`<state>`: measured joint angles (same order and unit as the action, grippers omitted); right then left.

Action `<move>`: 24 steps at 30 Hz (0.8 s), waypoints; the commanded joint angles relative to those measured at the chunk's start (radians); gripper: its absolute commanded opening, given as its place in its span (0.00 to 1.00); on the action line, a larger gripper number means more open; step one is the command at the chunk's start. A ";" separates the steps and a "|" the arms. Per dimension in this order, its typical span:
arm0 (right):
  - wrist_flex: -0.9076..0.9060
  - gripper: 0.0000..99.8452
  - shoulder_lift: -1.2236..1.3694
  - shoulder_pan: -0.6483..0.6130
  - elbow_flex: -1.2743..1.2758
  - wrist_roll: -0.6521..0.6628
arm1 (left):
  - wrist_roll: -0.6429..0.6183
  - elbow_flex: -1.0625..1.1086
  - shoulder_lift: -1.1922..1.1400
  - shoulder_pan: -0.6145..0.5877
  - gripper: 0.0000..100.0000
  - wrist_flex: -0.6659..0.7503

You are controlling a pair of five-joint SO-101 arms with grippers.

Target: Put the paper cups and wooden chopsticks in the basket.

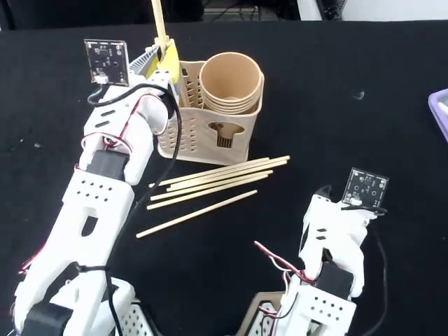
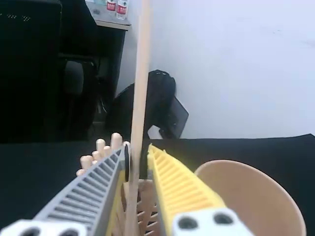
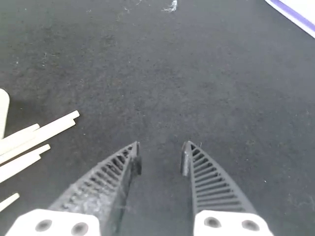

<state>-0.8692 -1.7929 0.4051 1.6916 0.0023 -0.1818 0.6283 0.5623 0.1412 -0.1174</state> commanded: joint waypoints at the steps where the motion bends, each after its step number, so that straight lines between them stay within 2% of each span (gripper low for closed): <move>1: 0.003 0.14 -0.015 -0.012 -0.004 -0.003 | -0.011 -0.022 0.008 -0.010 0.09 0.021; 4: 0.003 0.14 -0.015 -0.012 -0.004 -0.003 | -0.011 -0.028 0.008 -0.005 0.09 -0.003; 9: 0.003 0.14 -0.015 -0.012 -0.004 -0.003 | -0.011 -0.137 0.009 -0.010 0.09 -0.170; 16: 0.003 0.14 -0.015 -0.012 -0.004 -0.003 | -0.002 -0.352 0.124 -0.045 0.10 -0.652; 18: 0.003 0.14 -0.015 -0.012 -0.004 -0.003 | 0.008 -0.387 0.163 -0.056 0.13 -0.778; 21: 0.003 0.14 -0.015 -0.012 -0.004 -0.003 | 0.075 -0.398 0.190 -0.056 0.20 -0.974; 24: 0.003 0.14 -0.015 -0.012 -0.004 -0.003 | 0.178 -0.381 0.175 -0.054 0.22 -1.152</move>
<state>-0.8692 -1.7929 0.4051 1.6916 0.0023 -0.0913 0.2892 0.7234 0.0951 -1.1101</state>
